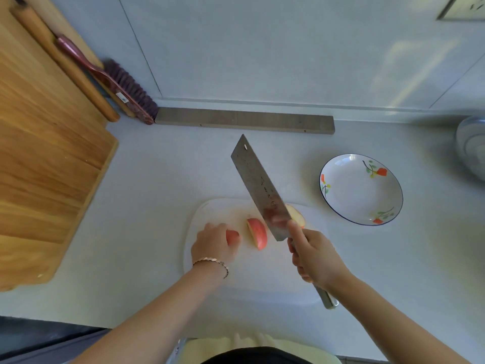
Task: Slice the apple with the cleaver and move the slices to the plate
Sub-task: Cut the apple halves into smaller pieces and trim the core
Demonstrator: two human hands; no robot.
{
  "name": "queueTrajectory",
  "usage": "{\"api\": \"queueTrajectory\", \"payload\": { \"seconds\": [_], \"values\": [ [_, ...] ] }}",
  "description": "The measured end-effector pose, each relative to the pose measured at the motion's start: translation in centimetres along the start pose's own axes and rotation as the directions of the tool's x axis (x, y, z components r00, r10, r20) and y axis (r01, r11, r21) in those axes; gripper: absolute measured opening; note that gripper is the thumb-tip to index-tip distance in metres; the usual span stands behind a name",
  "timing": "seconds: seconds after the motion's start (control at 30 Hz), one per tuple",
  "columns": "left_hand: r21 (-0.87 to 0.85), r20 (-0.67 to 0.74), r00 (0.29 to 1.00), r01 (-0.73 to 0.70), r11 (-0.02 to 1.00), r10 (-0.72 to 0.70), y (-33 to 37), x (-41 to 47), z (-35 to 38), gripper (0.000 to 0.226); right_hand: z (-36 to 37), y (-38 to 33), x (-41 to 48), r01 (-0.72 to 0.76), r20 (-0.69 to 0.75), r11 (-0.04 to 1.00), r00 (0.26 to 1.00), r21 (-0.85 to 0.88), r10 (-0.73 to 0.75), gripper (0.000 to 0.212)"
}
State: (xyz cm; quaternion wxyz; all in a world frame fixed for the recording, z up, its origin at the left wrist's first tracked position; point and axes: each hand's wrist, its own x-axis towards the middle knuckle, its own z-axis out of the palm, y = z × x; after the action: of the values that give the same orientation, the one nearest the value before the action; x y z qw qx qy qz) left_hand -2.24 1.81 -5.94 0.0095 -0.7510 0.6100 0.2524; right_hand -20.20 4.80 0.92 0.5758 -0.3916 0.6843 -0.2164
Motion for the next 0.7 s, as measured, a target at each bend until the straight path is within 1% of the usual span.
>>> {"api": "queueTrajectory", "payload": {
  "seconds": [0.03, 0.07, 0.1, 0.13, 0.17, 0.2, 0.23, 0.27, 0.33, 0.4, 0.5, 0.57, 0.6, 0.63, 0.7],
  "values": [
    [-0.172, -0.048, 0.999, 0.006, 0.985, -0.015, 0.3, 0.1, -0.4, 0.033, -0.5, -0.4, 0.0, -0.027, 0.037, 0.999, 0.999, 0.039, 0.026, 0.053],
    [-0.472, -0.040, 0.995, 0.065, 0.879, -0.095, 0.6, 0.3, -1.0, 0.034, -1.0, -0.7, -0.1, -0.067, 0.083, 0.994, 0.995, 0.089, 0.060, 0.054],
    [-0.763, 0.096, 0.979, 0.188, 0.619, -0.179, 1.2, 0.6, -1.9, 0.037, -1.4, -1.0, -0.1, -0.116, 0.134, 0.982, 0.986, 0.148, 0.097, 0.055],
    [-0.899, 0.302, 0.940, 0.336, 0.281, -0.158, 1.8, 0.8, -2.8, 0.040, -1.7, -1.3, 0.0, -0.175, 0.192, 0.959, 0.972, 0.222, 0.133, 0.056],
    [-0.888, 0.458, 0.886, 0.460, 0.014, -0.065, 2.3, 0.9, -3.5, 0.043, -1.9, -1.4, 0.1, -0.241, 0.257, 0.921, 0.953, 0.307, 0.164, 0.057],
    [-0.831, 0.539, 0.842, 0.536, -0.145, 0.023, 2.5, 0.9, -4.3, 0.047, -1.9, -1.6, 0.3, -0.301, 0.321, 0.874, 0.930, 0.381, 0.180, 0.058],
    [-0.784, 0.575, 0.813, 0.579, -0.224, 0.093, 2.6, 1.0, -4.8, 0.050, -2.1, -1.6, 0.5, -0.350, 0.373, 0.827, 0.909, 0.441, 0.186, 0.058],
    [-0.752, 0.582, 0.798, 0.601, -0.272, 0.155, 2.5, 0.9, -5.3, 0.051, -2.0, -1.7, 0.7, -0.388, 0.418, 0.785, 0.890, 0.484, 0.182, 0.059],
    [-0.711, 0.568, 0.785, 0.620, -0.331, 0.248, 2.5, 0.8, -5.6, 0.051, -2.0, -1.6, 0.9, -0.449, 0.486, 0.704, 0.858, 0.550, 0.168, 0.059],
    [-0.703, 0.558, 0.783, 0.622, -0.346, 0.273, 2.4, 0.7, -5.4, 0.044, -2.0, -1.2, 0.9, -0.491, 0.518, 0.647, 0.838, 0.583, 0.170, 0.059],
    [-0.722, 0.594, 0.775, 0.632, -0.281, 0.216, 2.4, 0.7, -4.8, 0.028, -1.8, -0.7, 0.8, -0.521, 0.536, 0.618, 0.824, 0.589, 0.184, 0.057],
    [-0.702, 0.615, 0.762, 0.647, -0.297, 0.204, 2.2, 0.8, -4.7, 0.021, -1.8, -0.4, 0.7, -0.527, 0.531, 0.619, 0.823, 0.583, 0.201, 0.055],
    [-0.687, 0.620, 0.754, 0.655, -0.315, 0.216, 2.0, 0.9, -4.9, 0.019, -1.9, -0.4, 0.6, -0.529, 0.528, 0.617, 0.823, 0.583, 0.208, 0.054],
    [-0.689, 0.622, 0.751, 0.659, -0.302, 0.221, 1.7, 1.1, -4.9, 0.020, -1.9, -0.3, 0.6, -0.529, 0.521, 0.614, 0.826, 0.585, 0.215, 0.055],
    [-0.722, 0.625, 0.752, 0.659, -0.208, 0.210, 1.2, 1.4, -5.0, 0.028, -2.2, -0.2, 0.6, -0.516, 0.484, 0.630, 0.841, 0.581, 0.242, 0.057]
  ]
}}
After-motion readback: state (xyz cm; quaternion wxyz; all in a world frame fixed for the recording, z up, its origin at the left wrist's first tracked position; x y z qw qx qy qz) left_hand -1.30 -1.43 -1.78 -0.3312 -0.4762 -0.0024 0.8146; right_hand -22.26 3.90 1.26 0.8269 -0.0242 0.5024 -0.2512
